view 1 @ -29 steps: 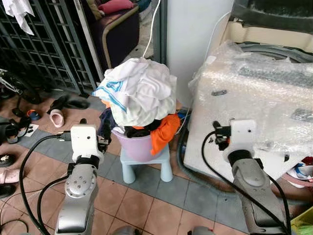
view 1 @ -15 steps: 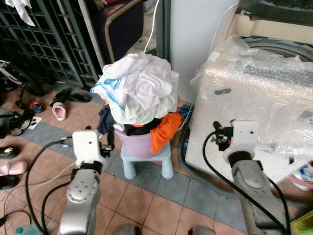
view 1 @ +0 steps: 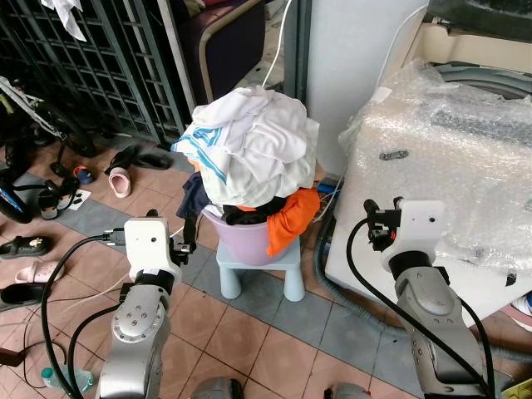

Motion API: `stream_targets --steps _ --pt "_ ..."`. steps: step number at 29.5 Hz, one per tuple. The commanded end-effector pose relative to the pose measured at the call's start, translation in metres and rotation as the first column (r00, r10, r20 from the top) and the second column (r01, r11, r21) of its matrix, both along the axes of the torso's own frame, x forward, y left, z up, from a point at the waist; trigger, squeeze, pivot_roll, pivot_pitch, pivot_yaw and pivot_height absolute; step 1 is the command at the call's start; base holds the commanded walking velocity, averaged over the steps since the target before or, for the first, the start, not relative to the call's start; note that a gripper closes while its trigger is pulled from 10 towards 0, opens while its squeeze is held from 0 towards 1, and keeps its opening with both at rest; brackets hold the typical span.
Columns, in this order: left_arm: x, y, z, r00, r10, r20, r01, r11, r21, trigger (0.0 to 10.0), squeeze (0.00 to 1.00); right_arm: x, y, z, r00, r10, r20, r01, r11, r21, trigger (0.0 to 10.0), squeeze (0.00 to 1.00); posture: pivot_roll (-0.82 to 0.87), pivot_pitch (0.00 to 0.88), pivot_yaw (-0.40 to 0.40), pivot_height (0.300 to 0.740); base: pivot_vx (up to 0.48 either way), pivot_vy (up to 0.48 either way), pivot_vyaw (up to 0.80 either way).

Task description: Clothes washing

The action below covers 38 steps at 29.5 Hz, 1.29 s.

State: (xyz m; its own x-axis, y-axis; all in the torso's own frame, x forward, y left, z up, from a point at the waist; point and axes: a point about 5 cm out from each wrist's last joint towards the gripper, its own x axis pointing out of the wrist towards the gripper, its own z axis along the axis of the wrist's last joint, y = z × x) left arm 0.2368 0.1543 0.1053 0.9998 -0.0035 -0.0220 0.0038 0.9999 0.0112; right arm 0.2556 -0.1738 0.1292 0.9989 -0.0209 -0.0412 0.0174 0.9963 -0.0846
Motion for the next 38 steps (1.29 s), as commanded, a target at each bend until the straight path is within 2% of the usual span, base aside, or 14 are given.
stream_targets --steps 1,38 --pt "-0.0016 0.0040 0.0017 1.000 0.016 0.002 -0.016 1.000 0.015 10.0 0.00 0.0007 0.0016 0.0014 1.000 0.003 -0.002 -0.003 1.000 -0.001 10.0 0.00 -0.05 0.051 0.077 0.740 0.000 0.000 0.00" --pt "-0.0016 0.0040 0.0017 1.000 0.016 0.002 -0.016 1.000 0.015 10.0 0.00 0.0007 0.0016 0.0014 1.000 0.003 -0.002 -0.003 1.000 -0.001 10.0 0.00 -0.05 0.051 0.077 0.740 0.000 0.000 0.00"
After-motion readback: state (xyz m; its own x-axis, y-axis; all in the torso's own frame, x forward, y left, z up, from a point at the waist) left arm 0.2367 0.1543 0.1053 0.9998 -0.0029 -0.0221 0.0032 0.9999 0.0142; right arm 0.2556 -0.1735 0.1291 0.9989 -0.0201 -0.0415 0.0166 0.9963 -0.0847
